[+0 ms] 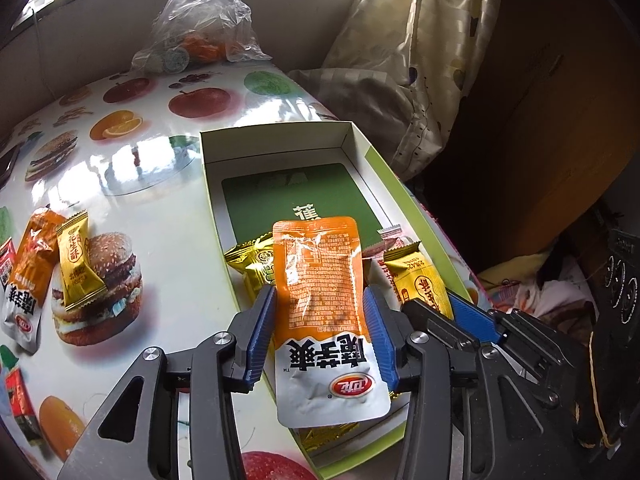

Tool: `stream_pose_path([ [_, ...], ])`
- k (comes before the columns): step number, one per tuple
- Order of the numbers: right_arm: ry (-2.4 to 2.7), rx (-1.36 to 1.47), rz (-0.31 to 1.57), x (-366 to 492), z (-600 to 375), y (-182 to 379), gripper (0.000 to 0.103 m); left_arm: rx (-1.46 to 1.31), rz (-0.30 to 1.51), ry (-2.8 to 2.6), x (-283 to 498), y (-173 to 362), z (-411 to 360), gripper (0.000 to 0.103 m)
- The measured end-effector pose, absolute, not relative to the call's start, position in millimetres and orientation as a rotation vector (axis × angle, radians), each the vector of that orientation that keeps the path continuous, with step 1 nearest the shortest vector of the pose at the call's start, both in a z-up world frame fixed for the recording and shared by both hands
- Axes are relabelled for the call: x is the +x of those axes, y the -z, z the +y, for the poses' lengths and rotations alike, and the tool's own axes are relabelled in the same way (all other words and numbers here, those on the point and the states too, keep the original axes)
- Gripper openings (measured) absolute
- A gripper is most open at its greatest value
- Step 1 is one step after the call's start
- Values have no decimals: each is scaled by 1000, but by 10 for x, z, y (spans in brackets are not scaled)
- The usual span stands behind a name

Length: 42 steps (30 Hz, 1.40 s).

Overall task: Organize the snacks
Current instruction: 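Carry the peanut candy and orange pouch into the green box with both grippers, then open both grippers to release the snacks and withdraw from the box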

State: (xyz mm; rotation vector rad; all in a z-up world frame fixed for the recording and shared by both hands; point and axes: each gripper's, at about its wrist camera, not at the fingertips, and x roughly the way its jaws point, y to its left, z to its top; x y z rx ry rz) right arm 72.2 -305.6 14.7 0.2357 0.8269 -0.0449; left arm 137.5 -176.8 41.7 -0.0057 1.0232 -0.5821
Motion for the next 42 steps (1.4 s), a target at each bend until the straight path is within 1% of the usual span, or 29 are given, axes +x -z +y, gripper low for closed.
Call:
stream_pose_path([
  [6, 47, 230, 832, 718, -3048, -126, 21, -12, 1023, 588, 1378, -416, -1756, 47],
  [13, 50, 223, 834, 709, -3039, -123, 24, -9, 1022, 592, 1367, -425, -1747, 50],
  [27, 47, 221, 813, 617, -2971, -239, 35, -12, 963, 574, 1245, -606, -1593, 51],
  [42, 37, 212, 771, 484, -2804, -434, 36, 0, 892, 551, 1009, -854, -1362, 51],
])
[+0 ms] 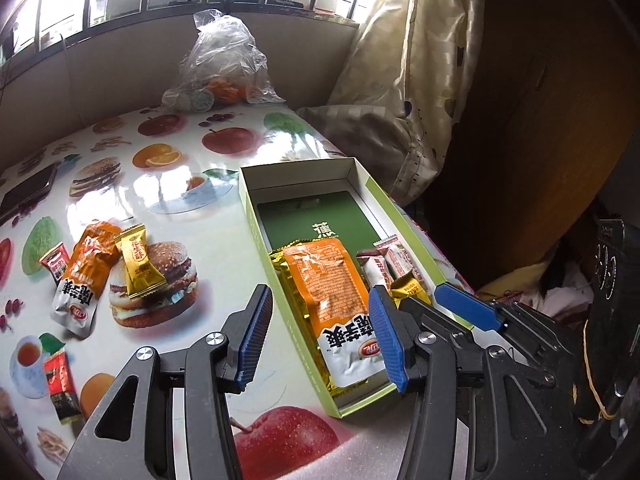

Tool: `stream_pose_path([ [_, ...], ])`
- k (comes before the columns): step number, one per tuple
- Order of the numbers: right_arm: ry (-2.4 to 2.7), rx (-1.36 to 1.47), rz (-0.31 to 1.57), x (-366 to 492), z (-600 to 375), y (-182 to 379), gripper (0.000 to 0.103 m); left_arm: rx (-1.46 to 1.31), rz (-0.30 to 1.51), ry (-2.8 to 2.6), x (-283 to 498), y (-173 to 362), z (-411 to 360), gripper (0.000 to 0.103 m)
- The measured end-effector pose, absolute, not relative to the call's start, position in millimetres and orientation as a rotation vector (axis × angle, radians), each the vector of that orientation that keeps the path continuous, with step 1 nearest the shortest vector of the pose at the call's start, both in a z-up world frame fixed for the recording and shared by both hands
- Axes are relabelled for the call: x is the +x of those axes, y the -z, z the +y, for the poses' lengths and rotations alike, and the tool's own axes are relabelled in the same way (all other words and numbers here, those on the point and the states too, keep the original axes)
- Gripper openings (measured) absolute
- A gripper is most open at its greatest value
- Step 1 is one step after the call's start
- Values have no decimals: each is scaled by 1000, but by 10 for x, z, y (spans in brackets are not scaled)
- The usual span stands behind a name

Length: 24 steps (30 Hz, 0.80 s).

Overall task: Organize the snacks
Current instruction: 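Open both grippers to release the snacks and withdraw from the box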

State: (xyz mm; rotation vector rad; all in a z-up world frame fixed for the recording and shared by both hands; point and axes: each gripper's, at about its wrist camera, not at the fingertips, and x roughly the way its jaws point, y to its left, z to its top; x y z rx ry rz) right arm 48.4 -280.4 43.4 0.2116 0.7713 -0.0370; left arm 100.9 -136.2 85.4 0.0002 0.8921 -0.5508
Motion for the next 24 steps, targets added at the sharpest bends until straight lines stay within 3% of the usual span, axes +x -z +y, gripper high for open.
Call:
stream_pose_path([
  [14, -19, 181, 734, 441, -2498, -588, 37, -4, 852, 458, 851, -914, -922, 51],
  [24, -90, 155, 737, 605, -2107, -580, 45, -85, 867, 305, 897, -763, -215, 51],
])
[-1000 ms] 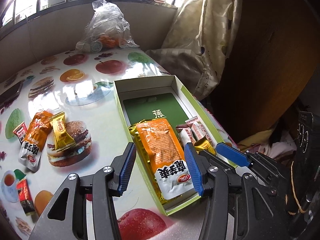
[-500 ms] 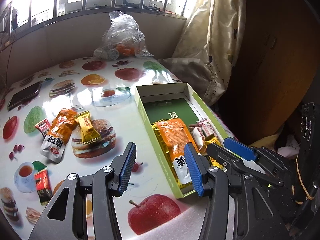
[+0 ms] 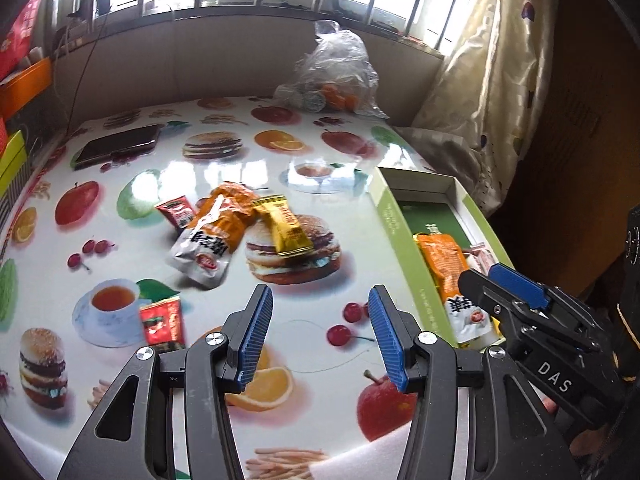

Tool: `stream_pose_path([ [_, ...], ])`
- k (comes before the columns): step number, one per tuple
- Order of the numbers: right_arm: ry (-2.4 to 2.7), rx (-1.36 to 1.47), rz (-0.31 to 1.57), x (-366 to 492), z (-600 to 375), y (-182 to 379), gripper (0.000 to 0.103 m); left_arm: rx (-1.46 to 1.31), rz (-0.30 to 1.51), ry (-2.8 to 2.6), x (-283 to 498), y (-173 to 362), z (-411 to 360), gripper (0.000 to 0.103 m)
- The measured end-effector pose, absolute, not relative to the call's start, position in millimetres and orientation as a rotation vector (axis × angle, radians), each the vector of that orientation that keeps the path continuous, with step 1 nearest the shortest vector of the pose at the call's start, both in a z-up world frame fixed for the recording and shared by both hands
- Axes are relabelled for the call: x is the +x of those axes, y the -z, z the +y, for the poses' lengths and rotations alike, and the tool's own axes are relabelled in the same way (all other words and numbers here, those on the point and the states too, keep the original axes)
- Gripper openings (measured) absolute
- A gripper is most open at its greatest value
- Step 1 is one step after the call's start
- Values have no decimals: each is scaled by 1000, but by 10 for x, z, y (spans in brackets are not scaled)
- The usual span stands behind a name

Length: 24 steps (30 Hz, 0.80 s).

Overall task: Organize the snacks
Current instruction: 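Open both grippers to release the snacks and withdraw from the box, then move the right gripper over another yellow peanut candy while the left approaches a red packet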

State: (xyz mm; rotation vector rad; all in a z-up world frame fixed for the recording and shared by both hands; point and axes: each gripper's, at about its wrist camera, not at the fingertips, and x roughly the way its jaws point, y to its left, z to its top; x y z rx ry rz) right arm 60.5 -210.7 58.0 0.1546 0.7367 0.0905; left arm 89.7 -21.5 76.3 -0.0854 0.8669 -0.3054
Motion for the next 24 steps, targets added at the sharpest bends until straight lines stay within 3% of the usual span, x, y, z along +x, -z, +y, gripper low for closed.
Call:
stream_pose_path([
  [24, -219, 44, 832, 1585, -1237, -224, 47, -206, 963, 89, 1026, -202, 864, 51],
])
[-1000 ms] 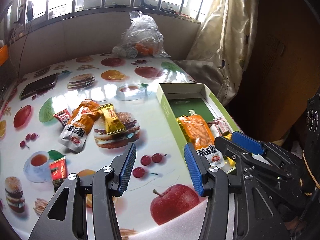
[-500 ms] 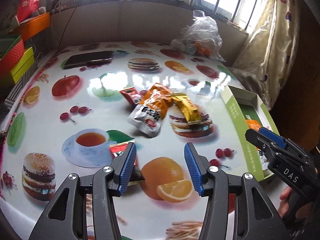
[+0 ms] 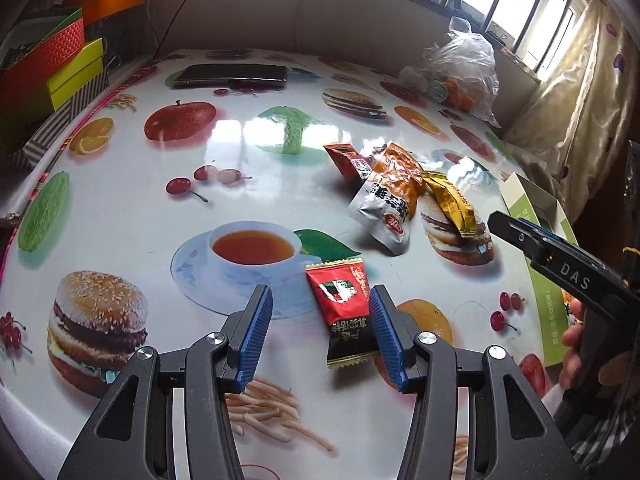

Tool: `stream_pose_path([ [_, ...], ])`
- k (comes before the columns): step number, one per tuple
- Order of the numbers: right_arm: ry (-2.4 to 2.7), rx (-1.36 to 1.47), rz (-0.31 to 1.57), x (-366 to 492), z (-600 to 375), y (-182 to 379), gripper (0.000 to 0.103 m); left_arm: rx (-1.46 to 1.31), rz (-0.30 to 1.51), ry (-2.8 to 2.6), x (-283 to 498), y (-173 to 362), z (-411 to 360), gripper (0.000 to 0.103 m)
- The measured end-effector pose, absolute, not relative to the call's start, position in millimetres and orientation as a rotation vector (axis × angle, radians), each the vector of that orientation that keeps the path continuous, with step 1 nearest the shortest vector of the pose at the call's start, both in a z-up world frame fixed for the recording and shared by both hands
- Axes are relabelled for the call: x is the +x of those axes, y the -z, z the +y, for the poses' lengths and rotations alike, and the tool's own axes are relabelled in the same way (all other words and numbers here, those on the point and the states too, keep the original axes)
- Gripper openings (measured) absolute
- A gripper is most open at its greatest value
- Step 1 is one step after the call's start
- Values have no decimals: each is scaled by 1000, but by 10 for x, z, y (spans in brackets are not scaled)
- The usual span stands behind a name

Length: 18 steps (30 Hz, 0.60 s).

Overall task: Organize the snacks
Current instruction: 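Move the right gripper over another yellow peanut candy while the left approaches a red packet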

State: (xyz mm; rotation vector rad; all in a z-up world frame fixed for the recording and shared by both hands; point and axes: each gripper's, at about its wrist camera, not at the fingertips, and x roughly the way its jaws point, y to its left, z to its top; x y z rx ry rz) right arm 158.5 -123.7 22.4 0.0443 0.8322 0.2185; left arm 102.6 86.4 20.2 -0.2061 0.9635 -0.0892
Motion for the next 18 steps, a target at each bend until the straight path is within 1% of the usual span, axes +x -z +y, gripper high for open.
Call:
stream_pose_path([
  [8, -216, 29, 880, 1902, -1157, -61, 48, -184, 985, 116, 1101, -137, 752, 51],
  [18, -221, -11, 892, 2056, -1034, 10, 49, -143, 990, 104, 1127, -129, 704, 51],
])
